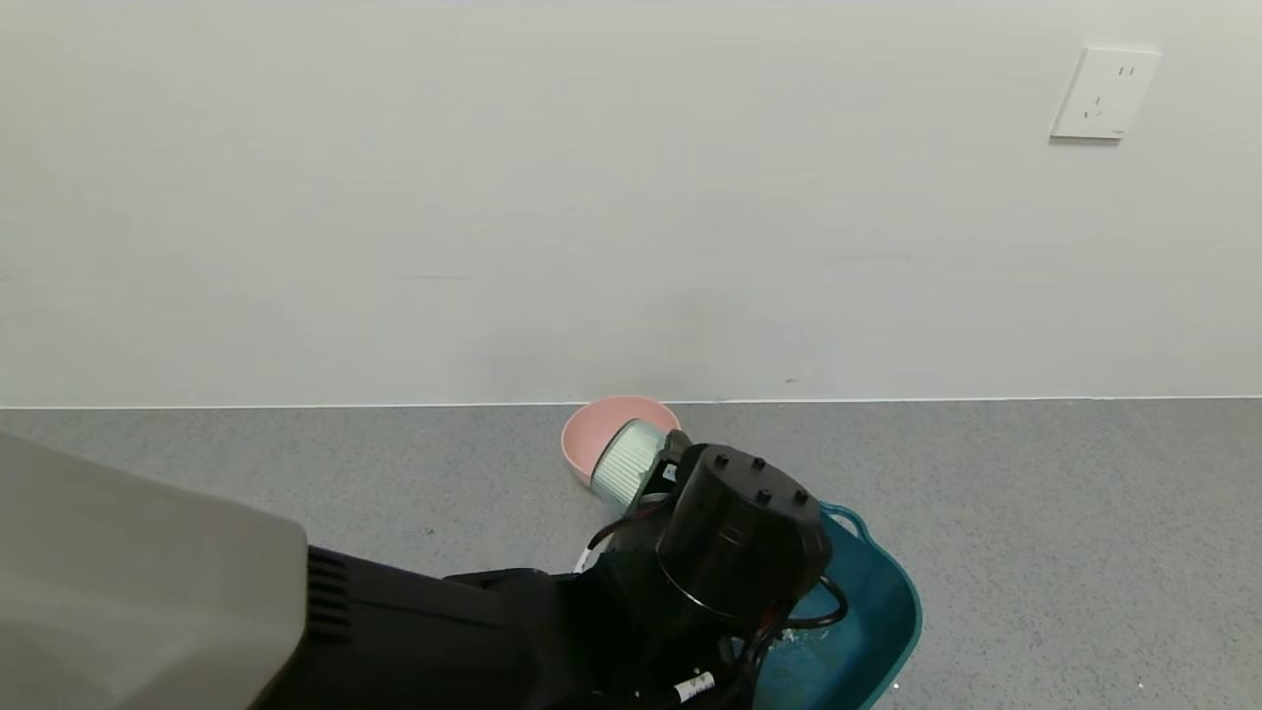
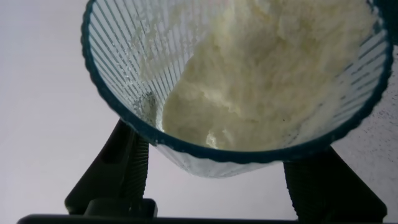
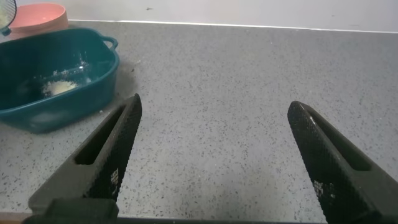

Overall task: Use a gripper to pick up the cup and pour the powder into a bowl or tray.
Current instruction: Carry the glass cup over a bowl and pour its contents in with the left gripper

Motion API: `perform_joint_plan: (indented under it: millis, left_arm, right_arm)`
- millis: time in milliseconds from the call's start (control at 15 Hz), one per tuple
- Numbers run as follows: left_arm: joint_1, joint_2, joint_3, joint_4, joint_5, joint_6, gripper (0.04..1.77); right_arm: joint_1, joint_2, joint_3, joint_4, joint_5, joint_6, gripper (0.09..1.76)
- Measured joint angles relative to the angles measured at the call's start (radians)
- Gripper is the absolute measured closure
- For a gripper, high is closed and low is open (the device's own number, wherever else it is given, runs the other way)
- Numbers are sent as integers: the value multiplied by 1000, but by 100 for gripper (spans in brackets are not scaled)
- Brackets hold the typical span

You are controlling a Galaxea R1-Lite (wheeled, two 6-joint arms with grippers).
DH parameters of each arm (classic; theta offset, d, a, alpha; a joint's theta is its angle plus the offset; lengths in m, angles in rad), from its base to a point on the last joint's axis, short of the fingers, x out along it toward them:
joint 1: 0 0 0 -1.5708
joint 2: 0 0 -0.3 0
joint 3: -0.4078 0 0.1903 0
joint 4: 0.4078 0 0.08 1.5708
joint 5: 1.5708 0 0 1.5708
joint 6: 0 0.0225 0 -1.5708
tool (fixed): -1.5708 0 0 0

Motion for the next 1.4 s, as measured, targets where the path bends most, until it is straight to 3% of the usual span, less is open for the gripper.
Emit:
perform_joint_plan:
  millis: [200, 467, 533, 733, 1000, 1133, 1400]
  left_arm:
    - [-7, 10, 3, -1, 45, 7, 56]
    - [-11, 19, 9, -45, 37, 1, 56]
    - [-12, 20, 10, -48, 28, -2, 56]
    - [-10, 22, 16, -101, -82, -9, 56]
    - [-9, 21, 47, -161, -113, -6, 56]
    - [-9, 19, 57, -162, -95, 7, 56]
    - [-18, 21, 61, -172, 11, 77, 57]
  right_arm:
    - [0, 0, 0, 0, 0, 0, 14]
    - [0, 0, 0, 0, 0, 0, 14]
    - [0, 0, 0, 0, 0, 0, 14]
    - [0, 0, 0, 0, 0, 0, 14]
    - [0, 0, 0, 0, 0, 0, 14]
    - [0, 0, 0, 0, 0, 0, 14]
    - [0, 0, 0, 0, 0, 0, 14]
